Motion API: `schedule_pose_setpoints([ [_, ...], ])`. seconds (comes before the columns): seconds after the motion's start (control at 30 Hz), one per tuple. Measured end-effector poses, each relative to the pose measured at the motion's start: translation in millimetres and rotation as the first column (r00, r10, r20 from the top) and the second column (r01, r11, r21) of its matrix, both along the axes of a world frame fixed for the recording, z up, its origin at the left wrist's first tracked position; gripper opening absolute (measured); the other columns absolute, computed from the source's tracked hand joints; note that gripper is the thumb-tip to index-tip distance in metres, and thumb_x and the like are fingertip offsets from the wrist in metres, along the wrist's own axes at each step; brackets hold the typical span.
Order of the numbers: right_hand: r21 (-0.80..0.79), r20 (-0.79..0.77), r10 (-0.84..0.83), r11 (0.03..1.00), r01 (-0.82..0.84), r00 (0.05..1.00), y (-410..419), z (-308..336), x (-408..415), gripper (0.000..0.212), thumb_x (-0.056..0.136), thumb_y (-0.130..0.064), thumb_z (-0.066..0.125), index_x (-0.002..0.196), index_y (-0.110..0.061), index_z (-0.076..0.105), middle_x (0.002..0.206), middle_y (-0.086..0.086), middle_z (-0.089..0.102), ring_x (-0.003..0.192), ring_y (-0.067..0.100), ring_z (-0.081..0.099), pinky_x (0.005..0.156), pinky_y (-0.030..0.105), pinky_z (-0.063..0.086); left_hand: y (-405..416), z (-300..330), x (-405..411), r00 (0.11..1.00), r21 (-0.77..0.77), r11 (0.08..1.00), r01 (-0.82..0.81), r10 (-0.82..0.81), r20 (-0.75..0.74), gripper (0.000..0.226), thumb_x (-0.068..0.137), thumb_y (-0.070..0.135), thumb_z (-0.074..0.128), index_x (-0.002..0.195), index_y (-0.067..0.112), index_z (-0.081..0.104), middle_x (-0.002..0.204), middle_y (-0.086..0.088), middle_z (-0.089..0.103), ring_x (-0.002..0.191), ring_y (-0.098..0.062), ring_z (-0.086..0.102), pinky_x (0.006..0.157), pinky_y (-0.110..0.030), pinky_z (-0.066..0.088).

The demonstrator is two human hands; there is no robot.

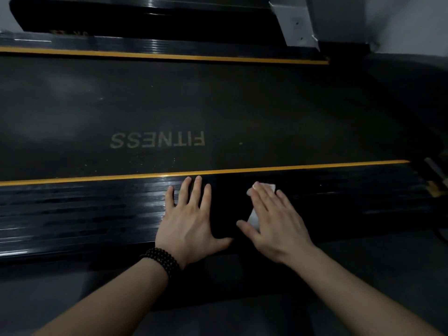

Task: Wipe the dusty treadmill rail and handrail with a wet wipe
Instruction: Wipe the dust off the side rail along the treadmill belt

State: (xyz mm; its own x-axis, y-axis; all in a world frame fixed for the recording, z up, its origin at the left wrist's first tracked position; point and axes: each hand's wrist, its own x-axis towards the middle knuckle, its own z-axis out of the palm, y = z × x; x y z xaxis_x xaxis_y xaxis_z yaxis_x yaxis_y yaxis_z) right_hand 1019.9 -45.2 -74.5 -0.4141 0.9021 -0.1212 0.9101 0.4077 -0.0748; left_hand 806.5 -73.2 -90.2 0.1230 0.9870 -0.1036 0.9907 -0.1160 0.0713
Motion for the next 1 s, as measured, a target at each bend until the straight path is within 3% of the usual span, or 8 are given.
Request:
schedule_pose_setpoints([
  [0.1,-0.011,-0.055,-0.066,0.998,0.066,0.996,7,-1,-11,0.101,0.08,-0.08,0.002,0.16,-0.017,0.006,0.167,0.0,-0.005,0.151,0.01,-0.012,0.123,0.035,-0.006,0,1,0,1.0,-0.004,1.0,0.002,-0.002,-0.007,0.128,0.068,0.098,0.02,0.161,0.012,0.006,0.17,-0.012,-0.005,0.155,-0.031,-0.011,0.122,-0.06,0.0],
  [0.17,-0.024,-0.074,-0.007,1.0,0.005,0.997,-10,-3,-12,0.097,0.083,-0.078,0.01,0.16,-0.018,0.008,0.167,-0.001,-0.004,0.151,0.009,-0.012,0.123,0.035,-0.006,0,1,0,1.0,-0.014,1.0,0.005,-0.005,-0.023,0.128,0.068,0.098,0.018,0.161,0.013,0.002,0.169,-0.011,-0.008,0.155,-0.031,-0.013,0.122,-0.06,-0.001],
  [0.33,0.076,-0.08,-0.01,0.997,0.016,0.997,-33,-7,25,0.078,0.094,-0.068,0.023,0.156,-0.02,0.027,0.165,-0.003,0.019,0.152,0.007,0.006,0.123,0.035,0.005,-1,3,1,1.0,-0.002,1.0,-0.004,0.004,-0.001,0.129,0.067,0.1,0.017,0.161,0.013,0.003,0.17,-0.011,-0.007,0.155,-0.03,-0.013,0.122,-0.06,-0.002],
  [0.47,0.054,-0.165,-0.085,0.994,0.095,0.983,-37,-13,9,0.084,0.092,-0.071,0.022,0.157,-0.017,0.027,0.165,-0.001,0.017,0.152,0.009,0.004,0.124,0.036,0.005,-1,3,1,1.0,-0.019,1.0,-0.002,0.002,-0.023,0.13,0.066,0.1,0.016,0.161,0.013,-0.001,0.169,-0.011,-0.01,0.154,-0.03,-0.015,0.122,-0.059,-0.003],
  [0.6,0.056,-0.179,-0.035,0.997,0.045,0.983,-60,-16,7,0.081,0.093,-0.067,0.033,0.156,-0.017,0.029,0.165,0.0,0.019,0.152,0.01,0.007,0.122,0.036,0.008,0,4,1,1.0,-0.016,1.0,-0.014,0.014,-0.003,0.131,0.066,0.101,0.017,0.161,0.014,0.0,0.169,-0.01,-0.01,0.154,-0.03,-0.015,0.122,-0.06,-0.003],
  [0.77,0.089,-0.176,-0.03,0.995,0.047,0.984,-61,-19,7,0.075,0.087,-0.045,0.039,0.156,-0.016,0.029,0.164,0.0,0.019,0.152,0.012,0.01,0.123,0.038,0.015,-1,4,2,1.0,-0.013,1.0,-0.015,0.015,0.014,0.13,0.066,0.101,0.023,0.162,0.014,0.004,0.17,-0.01,-0.007,0.155,-0.031,-0.012,0.122,-0.06,-0.002],
  [0.87,0.165,-0.253,0.005,0.986,0.038,0.968,-54,-21,10,0.067,0.081,-0.016,0.031,0.146,-0.012,0.048,0.154,0.004,0.043,0.146,0.016,0.034,0.115,0.04,0.036,-1,4,2,1.0,0.002,1.0,-0.017,0.017,0.021,0.131,0.065,0.101,0.023,0.161,0.013,0.007,0.17,-0.011,-0.004,0.155,-0.031,-0.01,0.122,-0.06,-0.001],
  [1.0,0.34,-0.406,0.094,0.939,0.054,0.909,-34,-19,15,0.035,0.087,-0.001,0.047,0.104,-0.011,0.076,0.111,0.002,0.073,0.11,0.016,0.067,0.087,0.033,0.058,-1,-1,2,1.0,0.023,1.0,-0.016,0.015,0.02,0.132,0.065,0.101,0.026,0.16,0.01,0.017,0.169,-0.013,0.006,0.156,-0.032,-0.003,0.122,-0.061,0.001],
])
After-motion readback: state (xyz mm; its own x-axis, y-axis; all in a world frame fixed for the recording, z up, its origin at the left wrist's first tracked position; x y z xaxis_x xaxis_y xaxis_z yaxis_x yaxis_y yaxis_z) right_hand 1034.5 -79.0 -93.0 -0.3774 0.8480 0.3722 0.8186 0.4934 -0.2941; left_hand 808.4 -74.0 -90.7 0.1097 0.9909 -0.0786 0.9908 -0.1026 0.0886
